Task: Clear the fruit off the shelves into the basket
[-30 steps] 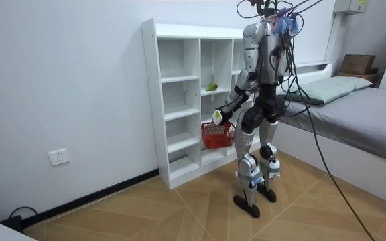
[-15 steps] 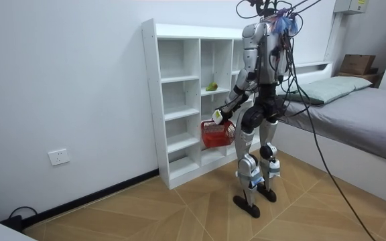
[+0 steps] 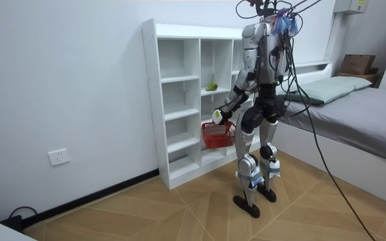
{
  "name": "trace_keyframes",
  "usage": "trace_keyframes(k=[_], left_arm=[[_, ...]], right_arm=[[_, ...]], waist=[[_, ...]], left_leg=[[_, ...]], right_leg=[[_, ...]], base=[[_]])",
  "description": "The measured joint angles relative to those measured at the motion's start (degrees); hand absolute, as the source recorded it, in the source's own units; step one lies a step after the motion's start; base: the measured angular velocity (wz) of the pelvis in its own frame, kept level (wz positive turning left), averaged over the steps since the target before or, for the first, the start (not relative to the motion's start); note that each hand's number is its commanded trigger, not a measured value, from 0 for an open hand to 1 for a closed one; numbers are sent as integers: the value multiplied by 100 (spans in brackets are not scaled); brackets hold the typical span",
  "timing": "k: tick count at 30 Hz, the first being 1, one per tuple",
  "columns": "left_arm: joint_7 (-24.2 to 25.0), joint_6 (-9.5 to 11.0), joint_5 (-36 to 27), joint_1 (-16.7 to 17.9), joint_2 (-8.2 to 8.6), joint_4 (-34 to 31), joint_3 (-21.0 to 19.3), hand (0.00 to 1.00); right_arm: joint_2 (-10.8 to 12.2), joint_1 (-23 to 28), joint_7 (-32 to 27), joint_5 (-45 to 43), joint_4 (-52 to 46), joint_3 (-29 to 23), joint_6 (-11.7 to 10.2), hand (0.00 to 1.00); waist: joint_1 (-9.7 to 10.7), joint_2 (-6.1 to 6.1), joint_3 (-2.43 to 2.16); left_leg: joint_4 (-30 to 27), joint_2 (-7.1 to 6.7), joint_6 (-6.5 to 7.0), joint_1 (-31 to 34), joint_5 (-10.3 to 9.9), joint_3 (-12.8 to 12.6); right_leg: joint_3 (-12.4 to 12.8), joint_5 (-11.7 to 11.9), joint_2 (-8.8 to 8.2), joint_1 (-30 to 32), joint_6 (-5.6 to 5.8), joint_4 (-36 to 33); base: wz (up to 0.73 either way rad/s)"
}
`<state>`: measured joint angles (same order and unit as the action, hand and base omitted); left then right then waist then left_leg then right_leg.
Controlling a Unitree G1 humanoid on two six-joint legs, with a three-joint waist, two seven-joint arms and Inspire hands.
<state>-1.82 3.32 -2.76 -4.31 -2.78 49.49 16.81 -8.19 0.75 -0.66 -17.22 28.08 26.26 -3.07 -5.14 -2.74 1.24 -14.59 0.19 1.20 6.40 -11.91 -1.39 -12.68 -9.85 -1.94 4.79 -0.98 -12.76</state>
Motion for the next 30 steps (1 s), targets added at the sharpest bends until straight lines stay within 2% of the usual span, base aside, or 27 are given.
trace_keyframes(k=[6,10,15,30], left_arm=[[-1,50,-78,-6,16,5,163,100],[0,49,-166,-7,29,7,161,100],[0,48,-160,-8,97,7,164,100],[0,48,-160,-9,106,7,236,100]], right_arm=[[2,-95,-32,419,-1,72,0,100],[117,-152,31,813,-2,142,6,100],[194,-331,214,843,19,183,21,100],[252,-405,516,842,123,186,23,100]], waist=[[0,0,1],[11,5,4],[12,24,19],[13,31,25]], left_leg=[[1,3,0,-1,0,1],[2,7,0,-5,0,0],[10,3,0,-5,0,-3],[97,1,9,-49,20,-10]], right_leg=[[-5,0,-4,-4,0,0],[-3,0,-7,-10,0,1],[0,0,5,-12,0,5],[0,0,3,-23,1,19]], base=[[0],[0],[0],[0]])
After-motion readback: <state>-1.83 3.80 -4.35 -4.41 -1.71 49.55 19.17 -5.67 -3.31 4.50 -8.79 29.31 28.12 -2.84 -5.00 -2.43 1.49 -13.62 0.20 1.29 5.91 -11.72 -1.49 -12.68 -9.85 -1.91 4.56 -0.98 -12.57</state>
